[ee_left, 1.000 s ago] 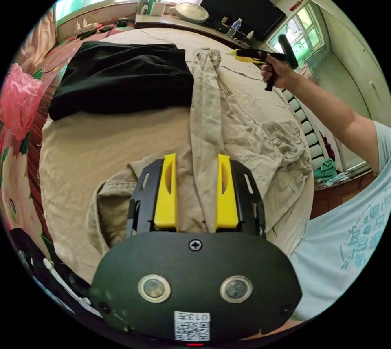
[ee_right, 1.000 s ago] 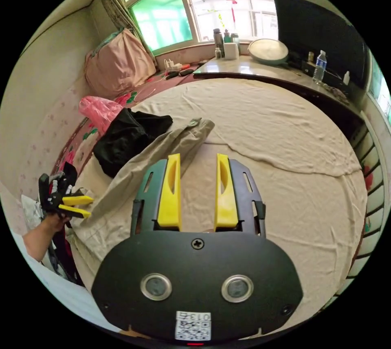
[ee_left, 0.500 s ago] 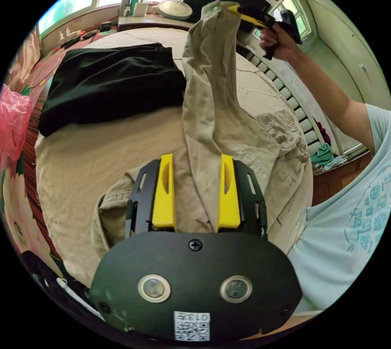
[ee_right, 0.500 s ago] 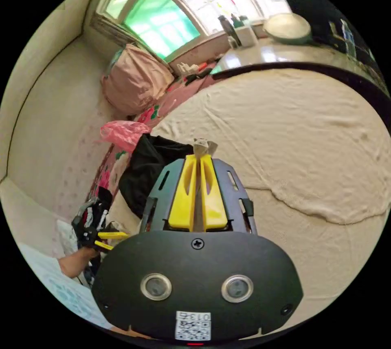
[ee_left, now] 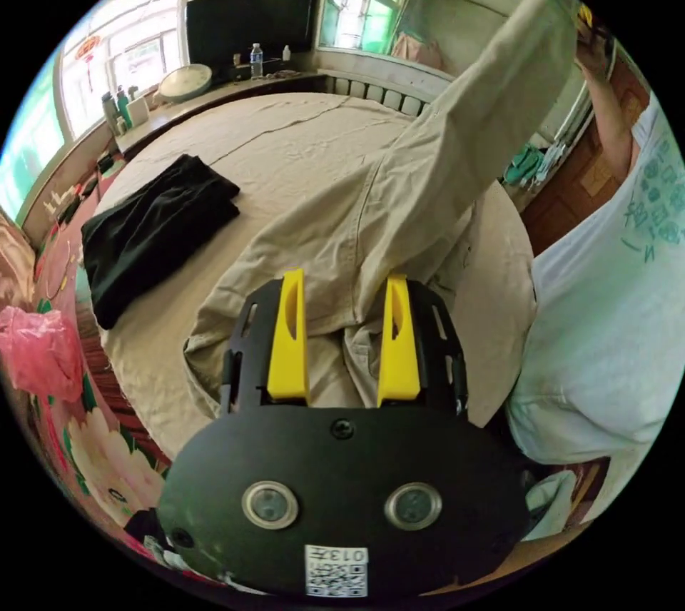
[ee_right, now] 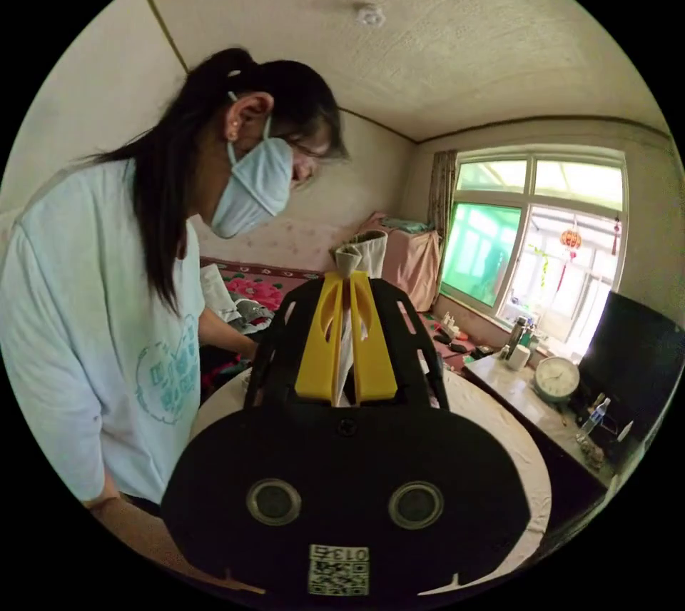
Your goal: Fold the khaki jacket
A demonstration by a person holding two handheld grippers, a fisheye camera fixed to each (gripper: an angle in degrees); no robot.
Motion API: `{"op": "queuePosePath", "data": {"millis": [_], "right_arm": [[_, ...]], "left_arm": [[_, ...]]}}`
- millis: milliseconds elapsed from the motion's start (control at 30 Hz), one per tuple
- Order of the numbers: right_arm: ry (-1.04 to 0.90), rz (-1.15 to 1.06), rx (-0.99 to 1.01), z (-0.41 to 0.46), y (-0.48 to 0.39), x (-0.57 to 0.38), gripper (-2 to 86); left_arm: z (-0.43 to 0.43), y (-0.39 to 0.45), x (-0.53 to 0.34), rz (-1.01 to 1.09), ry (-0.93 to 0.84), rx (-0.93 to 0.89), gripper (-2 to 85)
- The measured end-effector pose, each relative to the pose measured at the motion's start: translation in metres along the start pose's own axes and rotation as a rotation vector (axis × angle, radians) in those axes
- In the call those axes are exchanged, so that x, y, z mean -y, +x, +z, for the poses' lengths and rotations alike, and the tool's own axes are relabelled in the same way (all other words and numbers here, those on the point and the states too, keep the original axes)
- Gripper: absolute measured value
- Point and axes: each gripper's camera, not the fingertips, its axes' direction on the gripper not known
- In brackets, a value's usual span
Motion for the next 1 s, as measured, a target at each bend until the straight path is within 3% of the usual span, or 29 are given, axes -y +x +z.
{"op": "queuePosePath", "data": {"millis": [267, 433, 600, 700, 833, 900, 1000], "right_arm": [[-0.201, 0.225, -0.133, 0.013, -0.098, -0.029, 0.8], [-0.181, 0.292, -0.203, 0.004, -0.113, -0.031, 0.8], [-0.125, 0.249, -0.253, -0.021, -0.124, -0.014, 0.9], [-0.082, 0.278, -0.281, -0.035, -0.128, -0.017, 0.9], [-0.098, 0.378, -0.293, -0.038, -0.126, -0.034, 0.9], [-0.11, 0.38, -0.287, -0.036, -0.13, -0.035, 0.9], [-0.113, 0.371, -0.29, -0.037, -0.131, -0.033, 0.9]], "left_arm": [[0.037, 0.068, 0.014, 0.237, -0.154, 0.129, 16.6], [0.069, 0.092, 0.025, 0.416, -0.305, 0.235, 4.9], [0.025, 0.08, 0.047, 0.457, -0.247, 0.166, 0.9], [-0.017, 0.058, 0.053, 0.418, -0.169, 0.103, 0.3], [-0.011, 0.03, 0.048, 0.364, -0.295, 0.163, 0.8], [-0.005, 0.021, 0.047, 0.309, -0.295, 0.093, 1.7], [0.006, -0.025, 0.041, -0.06, -0.295, 0.068, 9.2]]}}
